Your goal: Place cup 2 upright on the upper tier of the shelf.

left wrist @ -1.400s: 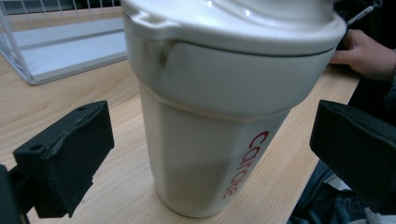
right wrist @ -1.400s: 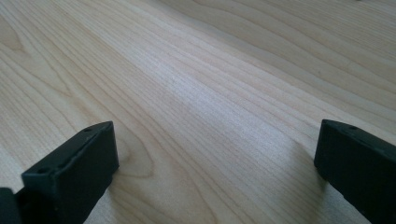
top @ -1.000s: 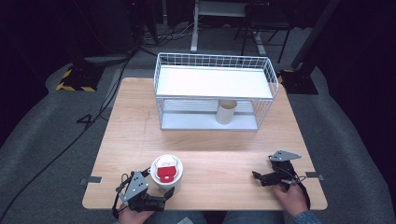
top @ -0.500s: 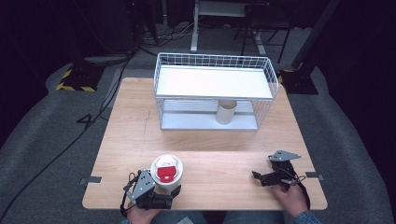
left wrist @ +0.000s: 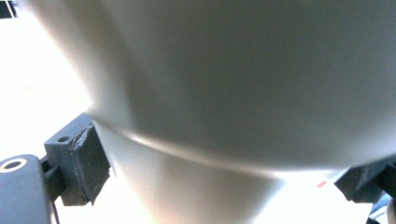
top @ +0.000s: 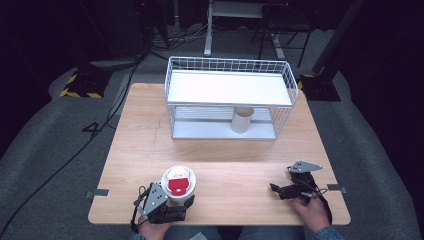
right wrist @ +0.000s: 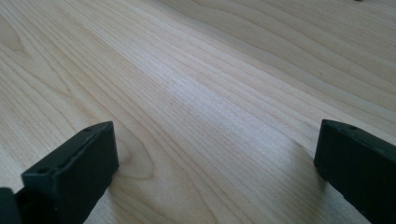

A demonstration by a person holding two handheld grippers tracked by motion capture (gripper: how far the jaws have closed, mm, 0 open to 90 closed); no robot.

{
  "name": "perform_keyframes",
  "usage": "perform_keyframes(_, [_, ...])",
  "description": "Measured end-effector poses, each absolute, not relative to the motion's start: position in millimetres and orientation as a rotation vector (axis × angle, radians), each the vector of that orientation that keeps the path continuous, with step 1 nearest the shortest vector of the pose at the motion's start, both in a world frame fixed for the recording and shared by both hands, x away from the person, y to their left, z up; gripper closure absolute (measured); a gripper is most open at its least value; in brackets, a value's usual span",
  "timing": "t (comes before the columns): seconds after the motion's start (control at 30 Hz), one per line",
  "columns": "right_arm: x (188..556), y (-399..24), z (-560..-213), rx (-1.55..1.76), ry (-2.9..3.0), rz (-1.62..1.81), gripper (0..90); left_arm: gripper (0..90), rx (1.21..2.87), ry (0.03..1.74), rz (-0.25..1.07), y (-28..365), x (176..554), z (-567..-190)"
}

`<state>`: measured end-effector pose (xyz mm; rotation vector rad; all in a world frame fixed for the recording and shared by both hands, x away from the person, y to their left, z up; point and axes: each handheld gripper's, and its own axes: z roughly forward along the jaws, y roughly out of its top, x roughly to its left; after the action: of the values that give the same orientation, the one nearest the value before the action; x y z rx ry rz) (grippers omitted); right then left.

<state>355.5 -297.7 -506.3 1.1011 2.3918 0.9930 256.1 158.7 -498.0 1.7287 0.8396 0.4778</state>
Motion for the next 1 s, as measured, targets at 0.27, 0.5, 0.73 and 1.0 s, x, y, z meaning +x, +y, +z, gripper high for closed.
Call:
perform_keyframes(0.27, [355.5, -297.7, -506.2, 1.101, 2.392, 0.993, 0.0, 10.0, 1.731, 0.837, 0.479, 158.6, 256.4, -497.9])
perform_keyframes(0.5, [355.5, -297.7, -506.2, 1.101, 2.392, 0.993, 0.0, 10.2, 1.75, 0.83, 0.467, 159.5, 257.6, -496.2])
perform_keyframes(0.73, [355.5, -297.7, -506.2, 1.101, 2.392, 0.992, 0.0, 10.2, 1.788, 0.819, 0.445, 161.2, 260.4, -492.4])
perform_keyframes(1.0, [354.9, -297.3, -506.3, 1.106, 2.387, 0.991, 0.1, 10.3, 1.812, 0.814, 0.381, 163.7, 266.9, -484.9])
